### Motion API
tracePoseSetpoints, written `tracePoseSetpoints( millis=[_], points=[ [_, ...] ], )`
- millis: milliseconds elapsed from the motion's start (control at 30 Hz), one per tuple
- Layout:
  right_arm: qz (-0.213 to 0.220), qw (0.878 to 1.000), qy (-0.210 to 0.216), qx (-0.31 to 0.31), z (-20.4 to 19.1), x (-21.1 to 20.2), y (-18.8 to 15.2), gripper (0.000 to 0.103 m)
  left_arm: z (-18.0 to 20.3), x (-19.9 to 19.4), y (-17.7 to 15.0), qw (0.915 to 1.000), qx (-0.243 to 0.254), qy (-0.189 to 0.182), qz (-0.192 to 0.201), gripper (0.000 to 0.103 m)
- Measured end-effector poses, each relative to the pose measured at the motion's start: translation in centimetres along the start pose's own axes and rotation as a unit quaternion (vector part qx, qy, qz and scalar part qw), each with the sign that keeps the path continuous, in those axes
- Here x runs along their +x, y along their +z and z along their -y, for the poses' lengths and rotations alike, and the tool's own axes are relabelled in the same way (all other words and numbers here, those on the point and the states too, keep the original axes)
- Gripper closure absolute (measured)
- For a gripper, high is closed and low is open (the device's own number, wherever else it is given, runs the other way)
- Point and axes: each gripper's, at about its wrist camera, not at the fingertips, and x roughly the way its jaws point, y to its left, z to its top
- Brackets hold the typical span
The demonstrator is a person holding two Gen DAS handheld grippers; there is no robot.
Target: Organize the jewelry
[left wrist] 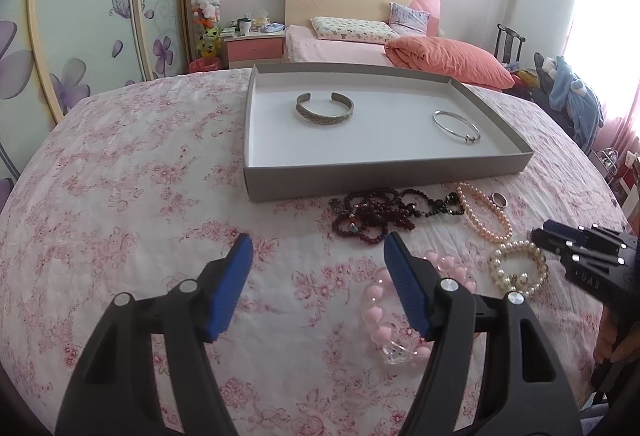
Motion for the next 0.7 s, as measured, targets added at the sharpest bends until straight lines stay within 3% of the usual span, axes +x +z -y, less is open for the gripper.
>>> tracePoseSetpoints(
  millis=[500, 567, 700],
  points=[
    [-0.002, 1.0, -0.005, 0.006, 0.8, 1.3, 1.5, 0.077, 0.7, 0.5, -0.6, 0.9997, 0.012, -0.011, -0.018, 0.036],
    [-0.003, 1.0, -0.007, 0.001, 0.6, 1.4, 1.6, 0.086, 0.6, 0.6, -0.7, 0.9996, 0.012, -0.013, -0.021, 0.036],
    [-0.002, 1.0, -0.006, 0.003, 0.6, 1.3, 1.4, 0.087, 0.7, 0.7, -1.0, 0.9994, 0.015, -0.018, -0.027, 0.036]
  ],
)
